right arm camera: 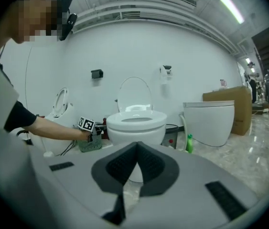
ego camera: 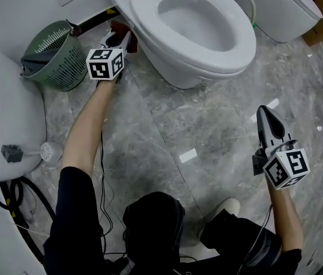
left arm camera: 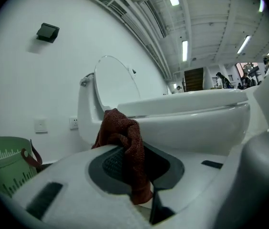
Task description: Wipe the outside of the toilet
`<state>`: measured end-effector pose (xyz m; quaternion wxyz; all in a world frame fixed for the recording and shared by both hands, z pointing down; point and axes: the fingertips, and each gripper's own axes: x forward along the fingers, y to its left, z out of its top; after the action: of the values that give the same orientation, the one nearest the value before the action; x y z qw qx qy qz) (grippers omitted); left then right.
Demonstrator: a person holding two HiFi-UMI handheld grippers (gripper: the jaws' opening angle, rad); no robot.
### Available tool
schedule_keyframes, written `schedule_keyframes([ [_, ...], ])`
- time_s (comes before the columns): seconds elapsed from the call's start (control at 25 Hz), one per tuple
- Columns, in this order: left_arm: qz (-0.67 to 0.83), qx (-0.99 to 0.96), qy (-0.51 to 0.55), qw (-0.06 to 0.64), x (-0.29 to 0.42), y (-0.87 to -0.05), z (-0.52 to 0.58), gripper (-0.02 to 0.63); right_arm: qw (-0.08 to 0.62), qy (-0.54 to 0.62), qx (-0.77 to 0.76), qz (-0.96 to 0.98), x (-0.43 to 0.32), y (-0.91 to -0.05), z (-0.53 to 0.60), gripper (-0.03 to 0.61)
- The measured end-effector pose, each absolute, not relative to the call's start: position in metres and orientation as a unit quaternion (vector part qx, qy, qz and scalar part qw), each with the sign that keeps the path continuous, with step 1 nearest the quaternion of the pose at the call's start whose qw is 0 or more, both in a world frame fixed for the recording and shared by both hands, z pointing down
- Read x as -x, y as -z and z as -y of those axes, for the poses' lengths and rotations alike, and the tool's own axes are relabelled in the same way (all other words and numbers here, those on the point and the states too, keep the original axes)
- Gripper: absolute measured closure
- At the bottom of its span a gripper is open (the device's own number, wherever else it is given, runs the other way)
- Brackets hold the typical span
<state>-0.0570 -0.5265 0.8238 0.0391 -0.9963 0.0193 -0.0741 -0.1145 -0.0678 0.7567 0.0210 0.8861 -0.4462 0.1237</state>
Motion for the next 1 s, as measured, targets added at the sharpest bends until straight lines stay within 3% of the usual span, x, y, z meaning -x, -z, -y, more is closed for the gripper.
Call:
schedule_keyframes([
  [1.0, 0.033, 0.998, 0.052, 0.025, 0.084, -0.840, 0.426, 0.556, 0.001, -0.144, -0.878, 0.457, 0.123, -0.791, 0.046, 0.577],
])
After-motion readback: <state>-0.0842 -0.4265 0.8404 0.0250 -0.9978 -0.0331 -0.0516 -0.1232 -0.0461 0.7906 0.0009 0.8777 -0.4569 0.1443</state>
